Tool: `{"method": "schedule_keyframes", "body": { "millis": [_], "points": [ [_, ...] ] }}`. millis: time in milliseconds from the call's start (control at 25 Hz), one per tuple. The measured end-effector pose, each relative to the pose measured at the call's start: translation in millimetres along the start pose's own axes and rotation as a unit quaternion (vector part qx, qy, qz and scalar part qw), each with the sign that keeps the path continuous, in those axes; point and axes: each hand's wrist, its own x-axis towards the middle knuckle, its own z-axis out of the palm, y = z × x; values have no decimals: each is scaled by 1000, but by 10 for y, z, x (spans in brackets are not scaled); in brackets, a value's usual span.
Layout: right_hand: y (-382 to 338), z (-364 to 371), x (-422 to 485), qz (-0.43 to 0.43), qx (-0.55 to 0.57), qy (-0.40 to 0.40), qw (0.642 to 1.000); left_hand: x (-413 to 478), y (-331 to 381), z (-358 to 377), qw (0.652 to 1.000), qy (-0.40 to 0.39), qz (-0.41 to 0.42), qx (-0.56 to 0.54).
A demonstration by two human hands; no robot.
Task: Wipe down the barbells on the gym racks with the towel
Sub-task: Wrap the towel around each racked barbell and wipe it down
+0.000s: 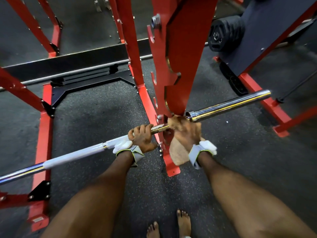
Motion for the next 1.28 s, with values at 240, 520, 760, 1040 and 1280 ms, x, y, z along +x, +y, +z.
{"method": "schedule_keyframes", "body": {
  "millis": [240, 520, 760, 1040, 1280],
  "points": [
    [93, 88, 26, -119, 20, 9, 993, -11, -18, -42, 1000, -24, 4, -8],
    [-316, 166, -180, -103, 119, -47, 987, 23, -23, -36, 999, -32, 6, -16],
    [210, -28, -68, 188, 115, 56, 974, 39, -21, 1, 1000, -13, 9, 3],
    [289, -30, 1, 138, 182, 11, 974, 18, 3, -23, 1000, -16, -5, 13],
    [-1, -32, -56, 17, 121, -48, 991, 29, -26, -10, 1000, -13, 2, 16]
  ]
}}
